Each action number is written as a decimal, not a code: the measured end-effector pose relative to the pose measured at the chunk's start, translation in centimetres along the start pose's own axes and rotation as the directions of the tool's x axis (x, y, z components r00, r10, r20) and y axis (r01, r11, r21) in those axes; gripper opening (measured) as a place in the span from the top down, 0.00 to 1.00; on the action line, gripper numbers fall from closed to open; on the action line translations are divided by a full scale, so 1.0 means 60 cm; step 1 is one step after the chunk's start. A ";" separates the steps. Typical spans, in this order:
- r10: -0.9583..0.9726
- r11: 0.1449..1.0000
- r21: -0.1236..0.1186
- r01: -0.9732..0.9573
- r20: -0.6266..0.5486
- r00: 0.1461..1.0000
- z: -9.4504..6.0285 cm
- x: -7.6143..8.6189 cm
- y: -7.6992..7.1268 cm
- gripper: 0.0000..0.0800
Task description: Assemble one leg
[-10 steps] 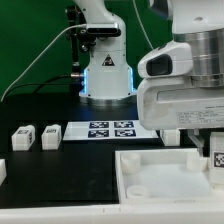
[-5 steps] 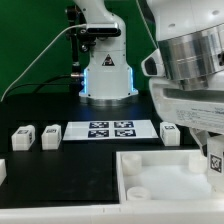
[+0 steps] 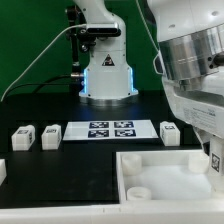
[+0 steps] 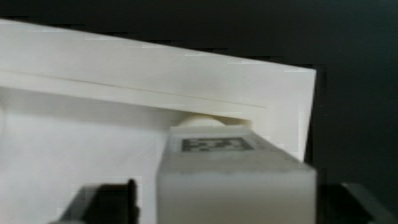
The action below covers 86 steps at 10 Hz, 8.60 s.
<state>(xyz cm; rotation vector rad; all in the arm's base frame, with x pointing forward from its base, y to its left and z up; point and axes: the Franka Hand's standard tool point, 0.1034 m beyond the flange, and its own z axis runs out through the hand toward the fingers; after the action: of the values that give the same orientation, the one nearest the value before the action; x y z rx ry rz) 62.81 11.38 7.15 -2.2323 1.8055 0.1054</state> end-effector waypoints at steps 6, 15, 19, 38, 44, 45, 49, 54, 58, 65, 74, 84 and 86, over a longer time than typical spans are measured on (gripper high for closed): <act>-0.670 0.738 -0.112 0.665 -0.005 0.742 0.005 -0.024 0.008 0.19; -0.944 0.320 -0.131 0.938 0.038 0.328 -0.004 -0.014 -0.004 0.61; -0.762 0.643 -0.126 0.755 -0.008 0.648 -0.004 -0.012 -0.004 0.63; -0.931 0.363 -0.115 0.925 -0.008 0.364 -0.003 0.005 -0.015 0.19; -0.919 0.392 -0.126 0.911 -0.019 0.393 -0.004 0.008 -0.019 0.64; -0.875 0.483 -0.125 0.867 -0.032 0.483 -0.004 0.010 -0.019 0.64; -0.510 0.860 -0.082 0.504 -0.090 0.855 -0.004 0.020 -0.010 0.64; 0.277 0.961 0.035 -0.276 -0.036 0.960 -0.002 0.013 0.008 0.63; 0.285 0.959 0.017 -0.284 -0.039 0.958 0.002 0.002 0.011 0.50; -0.636 0.769 -0.103 0.631 -0.022 0.771 0.005 -0.009 0.014 0.19; -0.603 0.794 -0.139 0.592 -0.054 0.796 0.005 -0.011 0.006 0.64; 0.233 0.972 0.039 -0.231 -0.062 0.970 0.010 -0.016 0.004 0.33; -0.061 0.998 -0.002 0.060 -0.065 0.996 0.016 -0.010 0.010 0.23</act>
Offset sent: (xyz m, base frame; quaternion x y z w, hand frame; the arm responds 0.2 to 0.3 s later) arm -0.0077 0.0055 0.0063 -0.0875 0.0762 -0.4685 0.8758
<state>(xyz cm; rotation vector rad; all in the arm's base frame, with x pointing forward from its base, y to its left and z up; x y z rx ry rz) 62.22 12.05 6.28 -2.3138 1.7681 0.0220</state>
